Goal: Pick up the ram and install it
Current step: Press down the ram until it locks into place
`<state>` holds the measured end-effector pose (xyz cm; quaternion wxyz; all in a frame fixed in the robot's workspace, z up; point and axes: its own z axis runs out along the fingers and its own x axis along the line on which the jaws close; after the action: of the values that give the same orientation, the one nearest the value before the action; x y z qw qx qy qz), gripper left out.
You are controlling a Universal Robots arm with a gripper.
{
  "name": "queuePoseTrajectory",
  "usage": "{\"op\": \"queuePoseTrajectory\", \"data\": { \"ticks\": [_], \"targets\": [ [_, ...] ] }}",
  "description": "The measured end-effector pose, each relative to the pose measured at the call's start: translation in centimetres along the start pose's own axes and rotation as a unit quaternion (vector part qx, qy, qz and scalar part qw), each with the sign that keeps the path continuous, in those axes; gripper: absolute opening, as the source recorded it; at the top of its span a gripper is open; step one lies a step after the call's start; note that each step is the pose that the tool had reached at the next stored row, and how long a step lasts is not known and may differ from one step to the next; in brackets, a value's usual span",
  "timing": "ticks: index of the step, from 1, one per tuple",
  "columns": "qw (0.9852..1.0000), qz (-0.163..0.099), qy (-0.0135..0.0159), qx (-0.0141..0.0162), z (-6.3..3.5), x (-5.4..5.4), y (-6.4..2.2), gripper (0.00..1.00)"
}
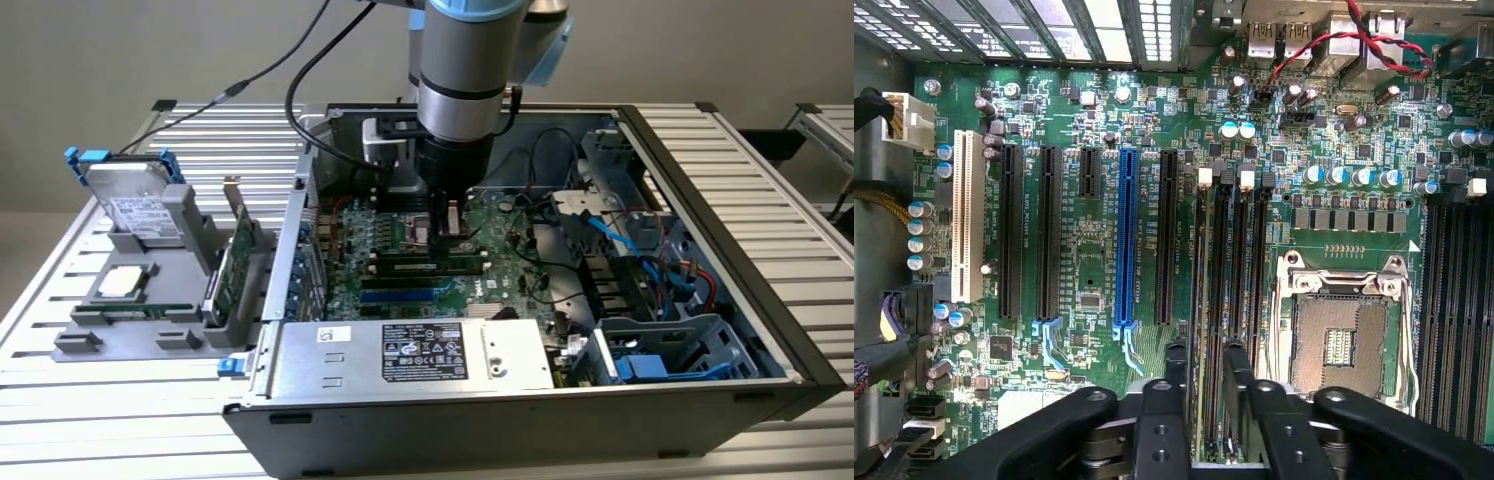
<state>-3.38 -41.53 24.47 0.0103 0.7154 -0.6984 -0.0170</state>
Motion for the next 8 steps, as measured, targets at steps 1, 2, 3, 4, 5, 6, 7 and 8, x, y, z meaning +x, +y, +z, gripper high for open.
{"op": "queuePoseTrajectory", "data": {
  "ticks": [1,2,3,4,5,6,7,8],
  "targets": [
    [1.0,0.0,0.0,0.0,0.0,0.0,0.0,0.21],
    [1.0,0.0,0.0,0.0,0.0,0.0,0.0,0.15],
    [1.0,0.0,0.0,0.0,0.0,0.0,0.0,0.15],
    [1.0,0.0,0.0,0.0,0.0,0.0,0.0,0.1],
    [1.0,0.0,0.0,0.0,0.0,0.0,0.0,0.1],
    [1.0,0.0,0.0,0.0,0.0,0.0,0.0,0.1],
    [1.0,0.0,0.0,0.0,0.0,0.0,-0.03,0.1],
    [1.0,0.0,0.0,0.0,-0.01,0.0,-0.13,0.1]
  ]
}}
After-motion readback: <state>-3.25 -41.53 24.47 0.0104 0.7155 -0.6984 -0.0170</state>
